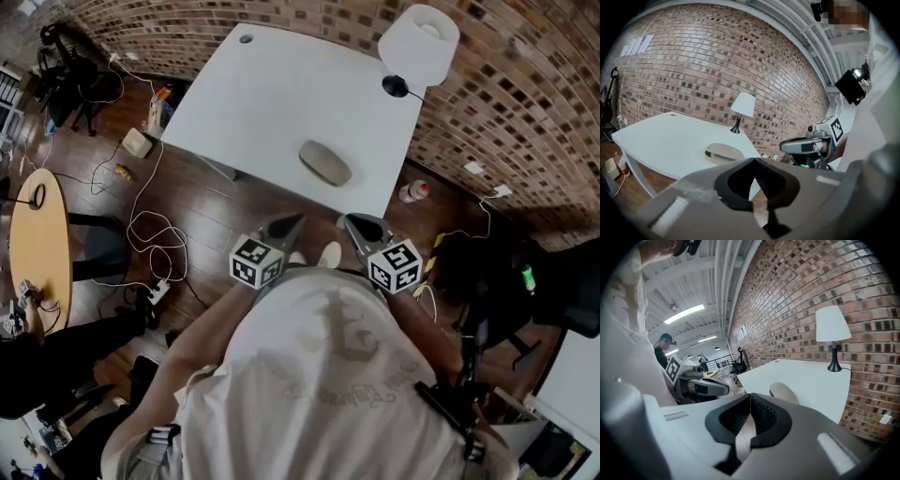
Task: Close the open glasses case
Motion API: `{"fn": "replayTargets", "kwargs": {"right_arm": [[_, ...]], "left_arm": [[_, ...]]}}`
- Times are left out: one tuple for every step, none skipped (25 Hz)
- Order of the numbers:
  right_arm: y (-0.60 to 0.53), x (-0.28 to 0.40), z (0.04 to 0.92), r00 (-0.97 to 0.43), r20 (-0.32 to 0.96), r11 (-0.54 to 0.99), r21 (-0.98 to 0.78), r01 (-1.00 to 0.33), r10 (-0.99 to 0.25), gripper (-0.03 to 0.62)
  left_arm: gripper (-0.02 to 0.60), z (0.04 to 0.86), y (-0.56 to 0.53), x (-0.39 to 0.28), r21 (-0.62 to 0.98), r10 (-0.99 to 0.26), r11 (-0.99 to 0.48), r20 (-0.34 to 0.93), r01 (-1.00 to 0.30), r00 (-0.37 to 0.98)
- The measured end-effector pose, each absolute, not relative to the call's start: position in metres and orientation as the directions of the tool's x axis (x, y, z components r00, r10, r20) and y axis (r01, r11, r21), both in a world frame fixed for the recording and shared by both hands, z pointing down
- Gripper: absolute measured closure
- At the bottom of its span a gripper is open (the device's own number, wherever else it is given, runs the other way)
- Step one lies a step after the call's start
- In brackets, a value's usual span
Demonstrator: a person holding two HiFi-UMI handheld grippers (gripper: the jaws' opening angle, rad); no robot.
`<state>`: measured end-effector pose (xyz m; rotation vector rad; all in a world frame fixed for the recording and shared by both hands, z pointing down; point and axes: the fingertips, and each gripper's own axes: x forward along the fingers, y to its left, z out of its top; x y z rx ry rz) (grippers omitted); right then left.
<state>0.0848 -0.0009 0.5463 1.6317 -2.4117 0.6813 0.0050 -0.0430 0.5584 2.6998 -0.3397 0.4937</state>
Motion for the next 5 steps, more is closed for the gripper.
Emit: {"fn": "replayTargets", "kwargs": {"right_arm": [[0.000, 0.081, 0.546, -0.395, 0.370, 0.303, -0.283, -0.910, -0.841, 0.585], [0.001, 0.078, 0.546, -0.392, 0.371, 0.299, -0.284, -0.911, -0.842, 0.585], [0.002, 0.075, 0.545, -0.387, 0.372, 0.294, -0.284, -0.913, -0.844, 0.585], [0.004, 0.072, 0.545, -0.382, 0.372, 0.289, -0.283, -0.915, -0.846, 0.585], [0.005, 0.069, 0.545, -0.377, 0.372, 0.283, -0.283, -0.916, -0.848, 0.585]], "left_arm": [[0.575, 0.557, -0.044, 0.002, 0.314, -0.168, -0.902, 0.376, -0.296, 0.911], [0.575, 0.556, -0.044, -0.002, 0.310, -0.170, -0.904, 0.371, -0.294, 0.913], [0.575, 0.555, -0.045, -0.006, 0.306, -0.173, -0.906, 0.365, -0.293, 0.915], [0.575, 0.555, -0.045, -0.011, 0.302, -0.175, -0.907, 0.361, -0.293, 0.916], [0.575, 0.554, -0.046, -0.015, 0.298, -0.178, -0.909, 0.356, -0.292, 0.917]]}}
